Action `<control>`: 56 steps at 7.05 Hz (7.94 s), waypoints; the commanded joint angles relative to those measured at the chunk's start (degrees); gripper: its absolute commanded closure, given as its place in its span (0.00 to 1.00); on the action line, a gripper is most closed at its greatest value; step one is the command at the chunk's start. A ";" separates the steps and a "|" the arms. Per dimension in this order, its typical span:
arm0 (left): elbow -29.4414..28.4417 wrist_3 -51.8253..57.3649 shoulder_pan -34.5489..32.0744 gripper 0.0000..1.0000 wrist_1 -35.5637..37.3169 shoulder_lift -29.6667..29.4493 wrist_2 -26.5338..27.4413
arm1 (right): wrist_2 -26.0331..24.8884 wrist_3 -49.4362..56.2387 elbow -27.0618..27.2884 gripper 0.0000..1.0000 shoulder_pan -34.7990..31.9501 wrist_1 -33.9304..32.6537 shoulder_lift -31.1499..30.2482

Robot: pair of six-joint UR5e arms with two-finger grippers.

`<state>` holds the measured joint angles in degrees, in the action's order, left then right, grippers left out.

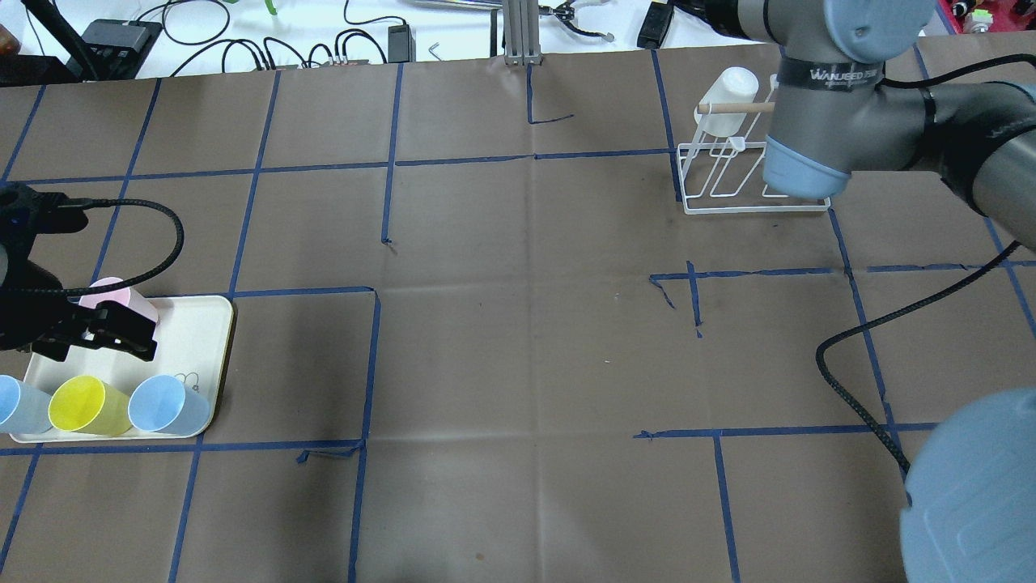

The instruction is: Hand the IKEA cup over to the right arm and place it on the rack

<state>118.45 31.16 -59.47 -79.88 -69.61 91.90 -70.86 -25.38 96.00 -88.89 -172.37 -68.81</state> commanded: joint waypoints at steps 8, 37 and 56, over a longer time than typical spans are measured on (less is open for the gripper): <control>14.44 3.47 4.37 0.02 23.11 -14.23 -1.83 | 0.54 -23.92 -0.02 0.00 -6.91 -0.07 -0.01; -20.72 5.58 -8.98 1.00 39.94 -31.54 -57.49 | 4.84 -27.97 -0.63 0.00 -5.68 -0.95 0.61; -8.50 1.28 -20.24 0.97 79.79 -41.83 -66.41 | 5.55 -59.52 7.19 0.00 -14.46 -20.19 2.89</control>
<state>109.95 32.44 -79.72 -0.21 -111.44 25.49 -65.42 -84.97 103.79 -102.74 -192.54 -66.63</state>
